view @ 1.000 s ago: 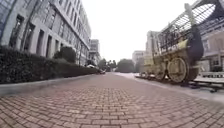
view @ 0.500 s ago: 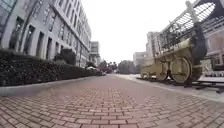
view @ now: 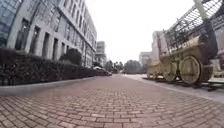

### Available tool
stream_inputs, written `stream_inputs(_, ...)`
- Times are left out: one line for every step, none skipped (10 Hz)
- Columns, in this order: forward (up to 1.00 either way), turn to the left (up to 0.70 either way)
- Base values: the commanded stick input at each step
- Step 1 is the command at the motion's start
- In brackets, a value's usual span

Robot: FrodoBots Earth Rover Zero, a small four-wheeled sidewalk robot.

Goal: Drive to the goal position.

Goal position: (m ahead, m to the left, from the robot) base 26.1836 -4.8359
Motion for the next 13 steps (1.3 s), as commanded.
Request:
stream_inputs(0.45, 0.00)
stream_inputs(0.45, 0.00)
stream_inputs(0.45, 0.00)
stream_inputs(0.45, 0.00)
stream_inputs(0.45, 0.00)
stream_inputs(0.45, 0.00)
stream_inputs(0.45, 0.00)
stream_inputs(0.45, 0.00)
stream_inputs(0.45, 0.00)
stream_inputs(0.45, 0.00)
stream_inputs(0.45, 0.00)
stream_inputs(0.45, 0.00)
stream_inputs(0.45, 0.00)
